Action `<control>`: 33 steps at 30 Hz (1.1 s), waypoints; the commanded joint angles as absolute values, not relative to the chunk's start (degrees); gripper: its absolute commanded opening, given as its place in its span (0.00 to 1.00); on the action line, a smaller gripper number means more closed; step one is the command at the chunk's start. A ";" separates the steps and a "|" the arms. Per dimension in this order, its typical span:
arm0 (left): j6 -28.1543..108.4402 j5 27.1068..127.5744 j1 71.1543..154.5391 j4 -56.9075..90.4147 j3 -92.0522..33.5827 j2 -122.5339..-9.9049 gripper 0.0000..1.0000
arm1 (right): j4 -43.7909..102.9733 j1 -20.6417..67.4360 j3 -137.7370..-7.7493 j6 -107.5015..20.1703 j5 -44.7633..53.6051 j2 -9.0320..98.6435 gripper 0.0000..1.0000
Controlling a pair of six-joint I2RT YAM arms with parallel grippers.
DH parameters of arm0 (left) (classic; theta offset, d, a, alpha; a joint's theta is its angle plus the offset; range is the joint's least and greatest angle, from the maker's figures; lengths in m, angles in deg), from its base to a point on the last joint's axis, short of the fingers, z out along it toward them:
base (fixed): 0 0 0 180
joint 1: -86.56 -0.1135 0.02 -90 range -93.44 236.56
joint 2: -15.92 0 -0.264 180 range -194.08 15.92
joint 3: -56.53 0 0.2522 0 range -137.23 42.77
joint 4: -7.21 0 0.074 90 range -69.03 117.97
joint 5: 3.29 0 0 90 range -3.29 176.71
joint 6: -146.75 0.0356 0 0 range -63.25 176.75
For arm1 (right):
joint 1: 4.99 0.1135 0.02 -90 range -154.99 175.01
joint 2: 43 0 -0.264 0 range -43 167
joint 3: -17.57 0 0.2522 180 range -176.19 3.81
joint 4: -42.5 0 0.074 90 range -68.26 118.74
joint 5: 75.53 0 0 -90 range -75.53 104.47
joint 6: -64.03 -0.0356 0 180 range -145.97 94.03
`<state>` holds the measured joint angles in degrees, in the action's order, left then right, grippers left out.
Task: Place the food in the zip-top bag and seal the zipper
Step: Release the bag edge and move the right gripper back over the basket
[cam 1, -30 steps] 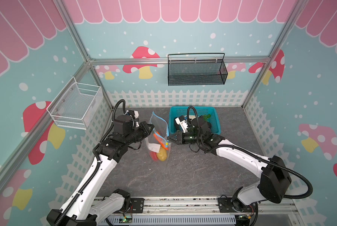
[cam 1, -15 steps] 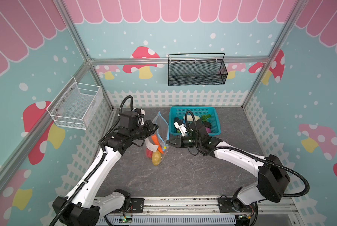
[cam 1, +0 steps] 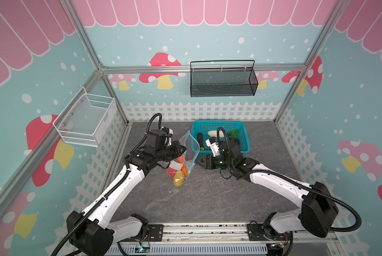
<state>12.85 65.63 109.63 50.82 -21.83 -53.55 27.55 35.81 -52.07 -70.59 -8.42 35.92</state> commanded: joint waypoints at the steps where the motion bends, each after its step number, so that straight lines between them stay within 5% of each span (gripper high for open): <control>1: 13.17 64.46 109.76 49.23 -20.85 -54.42 0.00 | 24.71 34.80 -51.66 -65.71 -5.16 33.23 0.54; 8: 13.51 64.34 109.72 48.92 -19.68 -53.95 0.00 | 12.60 30.42 -59.35 -51.99 6.77 34.07 0.57; 33: 13.12 60.63 109.76 47.68 -19.64 -55.97 0.00 | -7.98 16.25 -91.17 -32.10 5.25 70.82 0.60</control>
